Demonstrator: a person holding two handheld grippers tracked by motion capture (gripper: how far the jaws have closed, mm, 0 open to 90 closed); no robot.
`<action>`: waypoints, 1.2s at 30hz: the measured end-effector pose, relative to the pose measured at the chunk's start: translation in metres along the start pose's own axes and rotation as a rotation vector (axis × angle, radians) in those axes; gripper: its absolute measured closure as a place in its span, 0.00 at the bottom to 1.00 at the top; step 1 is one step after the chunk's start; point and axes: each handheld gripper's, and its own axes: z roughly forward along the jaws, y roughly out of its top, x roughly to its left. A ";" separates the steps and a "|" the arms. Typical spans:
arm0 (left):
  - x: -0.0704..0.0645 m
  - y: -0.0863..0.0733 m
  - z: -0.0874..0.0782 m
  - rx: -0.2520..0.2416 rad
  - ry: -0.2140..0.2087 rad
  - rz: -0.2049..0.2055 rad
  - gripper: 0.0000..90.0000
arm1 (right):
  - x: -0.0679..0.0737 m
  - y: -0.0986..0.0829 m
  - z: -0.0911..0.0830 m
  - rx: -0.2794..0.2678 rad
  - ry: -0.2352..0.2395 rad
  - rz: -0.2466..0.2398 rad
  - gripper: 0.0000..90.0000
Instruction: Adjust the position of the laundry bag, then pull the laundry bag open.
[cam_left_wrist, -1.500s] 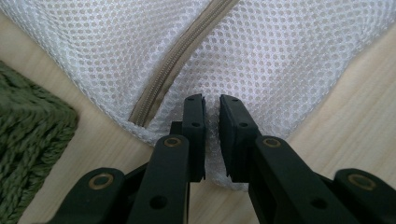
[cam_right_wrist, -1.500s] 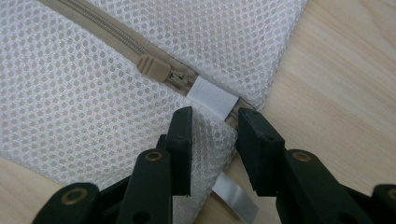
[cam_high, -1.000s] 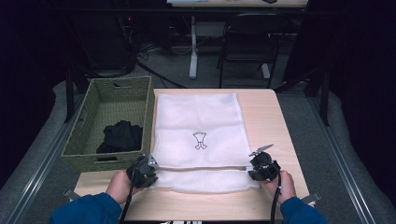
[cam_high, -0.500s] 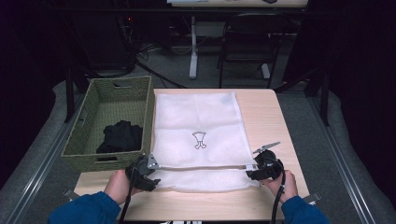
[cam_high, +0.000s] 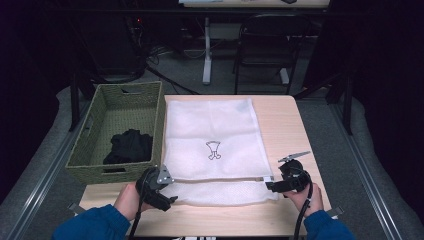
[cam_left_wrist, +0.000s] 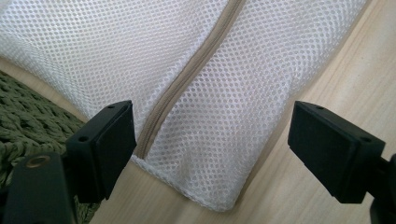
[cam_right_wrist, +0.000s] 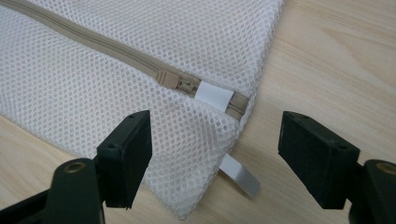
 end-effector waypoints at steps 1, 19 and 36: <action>0.000 0.000 0.000 -0.006 0.000 -0.001 0.16 | 0.000 0.000 0.000 0.001 0.005 0.002 0.31; -0.007 0.014 0.004 -0.049 -0.015 0.019 0.14 | -0.006 0.012 0.019 0.033 -0.009 0.068 0.50; -0.012 0.028 0.017 -0.048 -0.033 0.059 0.17 | -0.001 0.016 0.037 0.076 -0.054 0.043 0.72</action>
